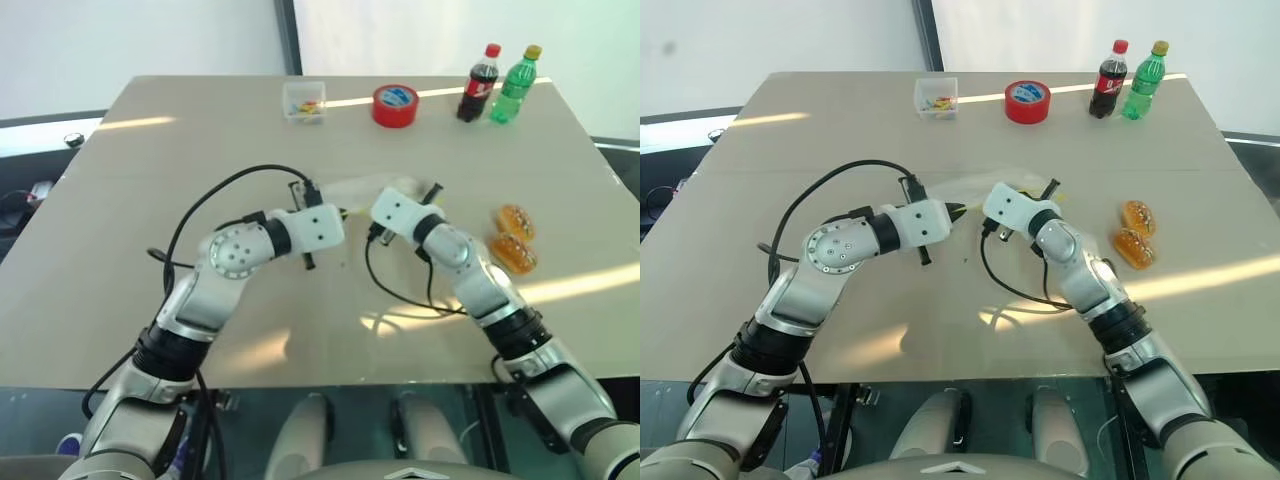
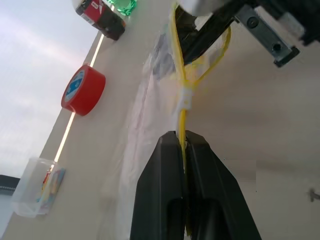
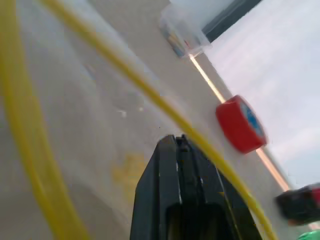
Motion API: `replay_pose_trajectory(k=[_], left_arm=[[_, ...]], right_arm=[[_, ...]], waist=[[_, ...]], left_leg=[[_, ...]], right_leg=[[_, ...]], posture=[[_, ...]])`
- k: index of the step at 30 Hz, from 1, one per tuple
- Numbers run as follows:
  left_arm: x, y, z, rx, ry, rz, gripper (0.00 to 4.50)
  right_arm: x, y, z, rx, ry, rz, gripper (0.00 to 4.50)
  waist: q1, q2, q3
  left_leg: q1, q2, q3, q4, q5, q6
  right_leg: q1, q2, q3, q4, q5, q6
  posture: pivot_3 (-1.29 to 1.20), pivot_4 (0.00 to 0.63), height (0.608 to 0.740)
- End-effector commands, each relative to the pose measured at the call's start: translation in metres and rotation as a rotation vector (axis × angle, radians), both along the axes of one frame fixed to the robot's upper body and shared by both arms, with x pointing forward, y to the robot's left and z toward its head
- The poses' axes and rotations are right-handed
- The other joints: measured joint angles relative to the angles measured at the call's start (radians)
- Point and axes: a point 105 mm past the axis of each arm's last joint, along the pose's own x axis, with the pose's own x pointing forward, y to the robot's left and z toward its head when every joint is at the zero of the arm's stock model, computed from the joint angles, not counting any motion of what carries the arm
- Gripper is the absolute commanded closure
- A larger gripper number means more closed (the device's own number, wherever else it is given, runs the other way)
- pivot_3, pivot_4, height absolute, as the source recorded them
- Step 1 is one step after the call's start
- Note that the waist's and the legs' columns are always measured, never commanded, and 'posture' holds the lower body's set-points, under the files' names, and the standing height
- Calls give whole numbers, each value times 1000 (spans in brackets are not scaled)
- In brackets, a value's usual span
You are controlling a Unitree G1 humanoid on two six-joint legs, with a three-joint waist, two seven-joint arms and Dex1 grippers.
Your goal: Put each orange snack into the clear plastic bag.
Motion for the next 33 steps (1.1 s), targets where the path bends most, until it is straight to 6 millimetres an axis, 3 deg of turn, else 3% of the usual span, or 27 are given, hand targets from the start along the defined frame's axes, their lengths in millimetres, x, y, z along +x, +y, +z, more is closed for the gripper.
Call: replay_pose_trajectory(k=[1,3,7,14,20,25,30,33], left_arm=[[-1,4,7,5,-43,-15,4500],[-1,5,5,0,-38,-16,4500],[-1,10,1,3,-26,-4,4500],[1,18,1,4,-31,23,4500],[8,22,4,-25,-29,65,4500],[20,31,2,-36,-16,128,4500],[28,32,0,-37,-8,135,4500],[32,31,1,-47,-5,133,4500]], right_arm=[[-8,17,9,-129,-179,114,4448],[-8,16,6,-156,-193,130,4448],[-6,13,-4,-214,-199,129,3431],[-5,7,-12,-236,-173,122,48],[-4,-1,-7,-239,-178,103,48],[-7,-22,4,-187,-148,67,48],[-24,-54,14,-74,-63,9,48],[-35,-77,15,86,33,-80,48]], waist=[[-4,0,0],[-2,0,0],[0,0,0],[1,0,0],[1,0,0],[2,0,0],[5,0,0],[4,0,0]], left_leg=[[0,0,1,0,0,0],[0,1,1,0,0,0],[0,1,1,0,0,1],[0,1,1,0,0,1],[0,1,1,0,0,1],[0,0,0,0,0,1],[0,0,0,0,-1,1],[0,1,0,1,-1,1]], right_leg=[[0,0,1,0,0,0],[0,1,1,0,0,0],[0,1,1,0,0,0],[0,1,1,0,0,0],[0,1,1,0,0,0],[0,1,1,0,0,0],[0,0,0,0,0,0],[1,0,0,0,0,0]], posture=[[0,150,740],[0,150,740],[0,150,740],[0,150,740],[0,150,740],[0,150,740],[0,150,740],[0,150,740]])
